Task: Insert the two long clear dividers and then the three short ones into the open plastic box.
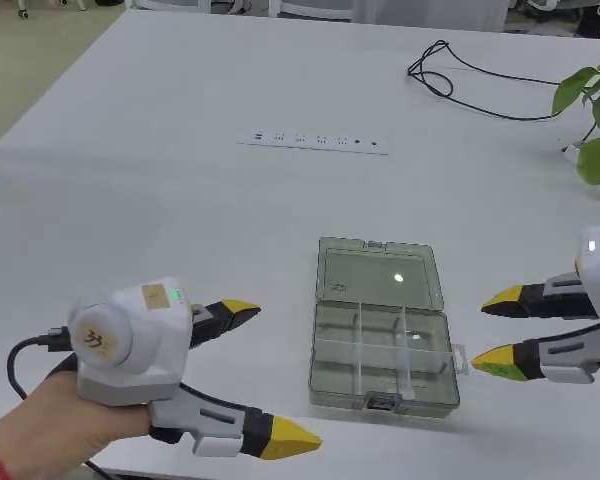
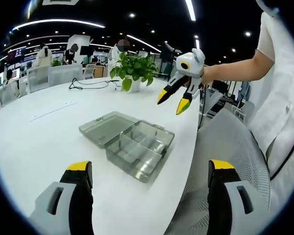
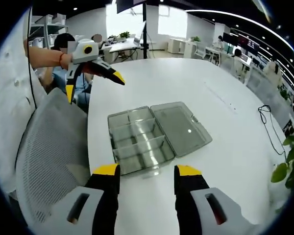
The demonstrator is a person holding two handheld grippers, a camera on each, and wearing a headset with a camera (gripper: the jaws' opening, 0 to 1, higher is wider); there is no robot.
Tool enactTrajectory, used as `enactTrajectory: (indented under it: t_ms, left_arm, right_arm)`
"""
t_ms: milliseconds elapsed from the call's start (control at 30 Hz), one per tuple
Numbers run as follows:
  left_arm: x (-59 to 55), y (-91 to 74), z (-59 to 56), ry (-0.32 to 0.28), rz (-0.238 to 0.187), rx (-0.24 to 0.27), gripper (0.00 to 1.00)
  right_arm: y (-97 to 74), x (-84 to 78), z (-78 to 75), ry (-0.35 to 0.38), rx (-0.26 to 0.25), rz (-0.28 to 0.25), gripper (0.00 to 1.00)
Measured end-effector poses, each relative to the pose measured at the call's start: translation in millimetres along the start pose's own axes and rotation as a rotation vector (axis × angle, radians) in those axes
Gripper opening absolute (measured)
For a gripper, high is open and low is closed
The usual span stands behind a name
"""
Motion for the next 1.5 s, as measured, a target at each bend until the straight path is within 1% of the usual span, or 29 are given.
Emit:
enactTrajectory:
  t_ms: [67, 233, 267, 333, 467, 633, 800, 967, 1167, 1500]
  left_arm:
    - [0.2, -0.8, 1.2, 0.011, 0.003, 0.005, 1.00]
    - [-1.1, -2.3, 2.9, 0.019, 0.022, 0.003, 1.00]
    - [-1.3, -2.5, 3.1, 0.017, 0.026, 0.002, 1.00]
    - [-1.6, -2.7, 3.5, 0.021, 0.029, 0.003, 1.00]
    - [-3.4, -3.3, 2.6, 0.023, 0.037, 0.002, 1.00]
    - [-5.3, -3.3, 1.9, 0.016, 0.038, 0.012, 1.00]
    - [-7.6, -2.7, 1.2, 0.004, 0.039, 0.020, 1.00]
    - [-10.1, -2.2, 1.0, -0.004, 0.045, 0.026, 1.00]
    - [-11.4, 0.0, -0.7, -0.004, 0.047, 0.022, 1.00]
    - [-10.0, 2.0, -1.6, 0.000, 0.047, 0.016, 1.00]
  right_arm:
    - [-4.2, -5.6, 2.6, 0.016, -0.007, -0.008, 0.51]
    - [-14.5, -21.6, 8.5, 0.055, -0.030, -0.022, 0.60]
    - [-16.6, -25.0, 9.5, 0.074, -0.035, -0.026, 0.61]
    - [-20.2, -30.6, 11.5, 0.080, -0.040, -0.040, 0.65]
    - [-23.6, -41.0, 12.6, 0.093, -0.059, -0.041, 0.69]
    - [-25.0, -50.9, 14.0, 0.134, -0.083, -0.064, 0.76]
    - [-24.5, -59.4, 15.7, 0.169, -0.107, -0.080, 0.79]
    - [-24.7, -64.8, 18.3, 0.187, -0.111, -0.086, 0.79]
    - [-23.5, -66.9, 22.9, 0.189, -0.107, -0.087, 0.80]
    - [-22.6, -65.2, 24.3, 0.183, -0.102, -0.085, 0.80]
Point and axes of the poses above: the centre of the closed fingertips' face, and the gripper's own axes: y roughly forward along the fingers, z roughly to its left, x roughly out of its top, the point moved 8 cm from there along -y, roughly backward along the fingers, and after that the axes turned 10 degrees about -x, right-handed, at the moved point
